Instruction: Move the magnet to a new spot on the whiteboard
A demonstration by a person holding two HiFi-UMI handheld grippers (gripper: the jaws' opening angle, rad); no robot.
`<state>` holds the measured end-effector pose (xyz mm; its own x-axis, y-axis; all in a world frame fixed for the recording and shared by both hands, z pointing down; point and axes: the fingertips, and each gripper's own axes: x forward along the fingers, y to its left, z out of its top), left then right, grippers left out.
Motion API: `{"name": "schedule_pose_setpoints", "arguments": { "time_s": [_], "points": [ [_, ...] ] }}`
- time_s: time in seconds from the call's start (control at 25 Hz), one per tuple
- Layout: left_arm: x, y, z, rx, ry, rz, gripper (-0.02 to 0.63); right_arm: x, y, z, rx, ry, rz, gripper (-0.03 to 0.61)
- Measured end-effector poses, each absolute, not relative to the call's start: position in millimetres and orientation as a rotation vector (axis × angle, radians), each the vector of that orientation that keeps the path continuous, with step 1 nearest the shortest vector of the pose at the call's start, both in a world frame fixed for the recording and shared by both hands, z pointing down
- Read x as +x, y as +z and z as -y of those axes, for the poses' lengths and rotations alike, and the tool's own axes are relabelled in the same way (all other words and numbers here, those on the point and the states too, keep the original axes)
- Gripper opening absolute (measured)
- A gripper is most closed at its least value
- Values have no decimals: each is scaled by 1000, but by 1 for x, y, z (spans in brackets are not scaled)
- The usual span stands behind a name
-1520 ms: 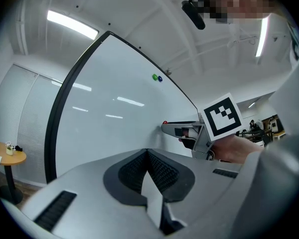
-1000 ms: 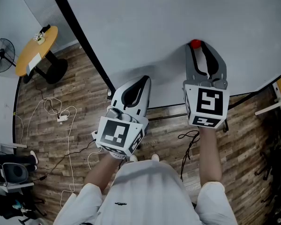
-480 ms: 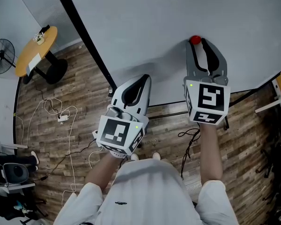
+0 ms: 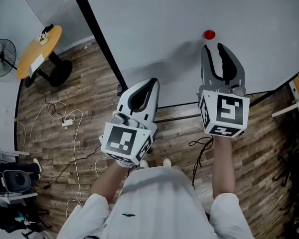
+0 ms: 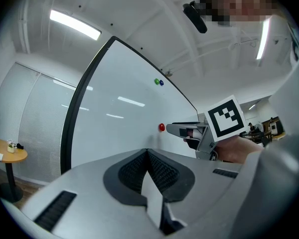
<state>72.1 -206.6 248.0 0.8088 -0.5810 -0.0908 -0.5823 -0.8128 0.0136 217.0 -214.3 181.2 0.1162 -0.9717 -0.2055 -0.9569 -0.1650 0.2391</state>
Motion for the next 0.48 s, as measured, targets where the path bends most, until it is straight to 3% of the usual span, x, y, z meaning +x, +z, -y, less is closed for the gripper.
{"name": "schedule_pose_setpoints", "arguments": {
  "time_s": [0.28, 0.48],
  "points": [
    [62, 253, 198, -2977, 139, -967, 6, 208, 186, 183, 2331, -467, 2030, 132],
    [54, 256, 199, -2973, 137, -974, 6, 207, 195, 165, 2351, -452, 2022, 96]
  ]
}}
